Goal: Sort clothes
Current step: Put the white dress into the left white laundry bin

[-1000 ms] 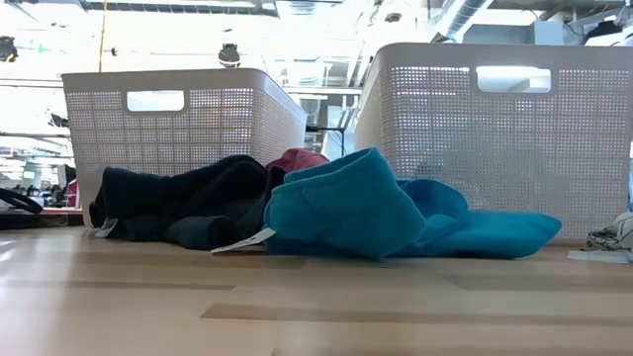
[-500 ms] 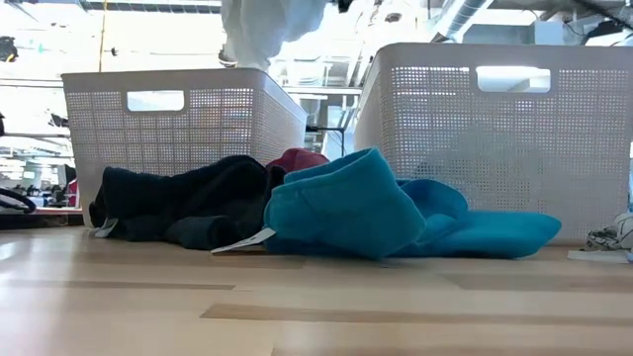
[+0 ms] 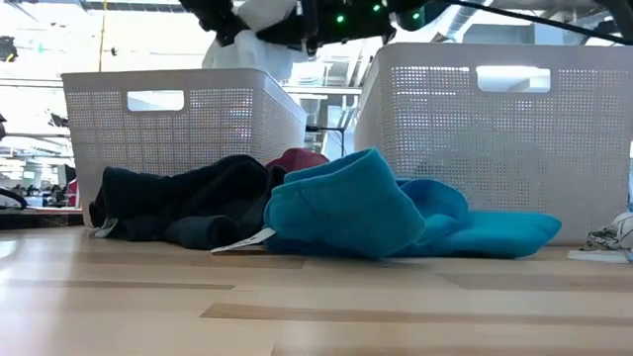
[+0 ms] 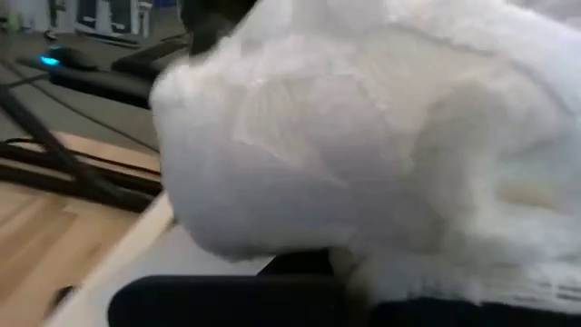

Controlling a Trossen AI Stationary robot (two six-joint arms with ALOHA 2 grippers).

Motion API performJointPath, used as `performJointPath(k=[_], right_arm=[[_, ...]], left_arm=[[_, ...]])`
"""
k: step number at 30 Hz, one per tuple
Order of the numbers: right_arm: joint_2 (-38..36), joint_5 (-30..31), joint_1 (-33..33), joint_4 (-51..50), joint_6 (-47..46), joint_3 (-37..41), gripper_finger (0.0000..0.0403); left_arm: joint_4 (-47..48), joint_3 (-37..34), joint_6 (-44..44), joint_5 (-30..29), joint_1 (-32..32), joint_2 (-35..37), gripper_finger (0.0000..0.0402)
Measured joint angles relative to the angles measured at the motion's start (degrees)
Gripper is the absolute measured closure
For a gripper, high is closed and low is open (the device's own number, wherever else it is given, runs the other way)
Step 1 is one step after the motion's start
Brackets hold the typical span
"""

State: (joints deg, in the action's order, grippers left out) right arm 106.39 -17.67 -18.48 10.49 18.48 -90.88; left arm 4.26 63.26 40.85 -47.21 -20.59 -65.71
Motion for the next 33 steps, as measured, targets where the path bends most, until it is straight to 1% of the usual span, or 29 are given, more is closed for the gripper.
performJointPath(k=[5, 9, 13, 19, 22, 24, 27, 31, 33], right_arm=[[4.74, -0.27, -2.35, -0.19, -0.4, -4.6, 0.04], [8.39, -0.53, -4.18, -0.36, -1.26, -8.11, 0.0399], [11.88, -0.65, -6.0, -0.03, -2.9, -11.17, 0.0399], [16.27, -0.7, -8.87, -1.57, -8.27, -14.82, 0.0399], [17.78, -0.72, -9.93, -4.24, -11.01, -15.94, 0.0398], [18.27, -0.72, -10.3, -6.31, -11.41, -15.94, 0.0395], [18.6, -0.63, -10.31, -8.47, -11.03, -15.97, 0.0379], [18.49, -0.64, -10.22, -9.52, -10.53, -16.01, 0.0336], [18.22, -0.59, -9.86, -9.96, -10.51, -16.01, 0.0309]], left_arm=[[4.98, 0.0, -5.46, 6.4, -7.2, -0.15, 0.0343], [7.28, 0.0, -8.12, 11.52, -12.5, -1.03, 0.0341], [8.03, 0.0, -10.61, 17.19, -16.86, -2.4, 0.0315], [9.39, 0.0, -12.51, 21.47, -21.03, -6.39, 0.0306], [10.33, 0.0, -13.05, 22.53, -21.79, -8.78, 0.03], [10.99, 0.0, -12.85, 23.12, -21.8, -9.91, 0.0282], [11.41, 0.0, -12.92, 23.98, -21.78, -10.54, 0.0234], [10.69, -0.02, -13.52, 24.15, -21.78, -9.84, 0.0162], [11.0, -0.02, -13.57, 24.23, -21.75, -8.95, 0.0136]])
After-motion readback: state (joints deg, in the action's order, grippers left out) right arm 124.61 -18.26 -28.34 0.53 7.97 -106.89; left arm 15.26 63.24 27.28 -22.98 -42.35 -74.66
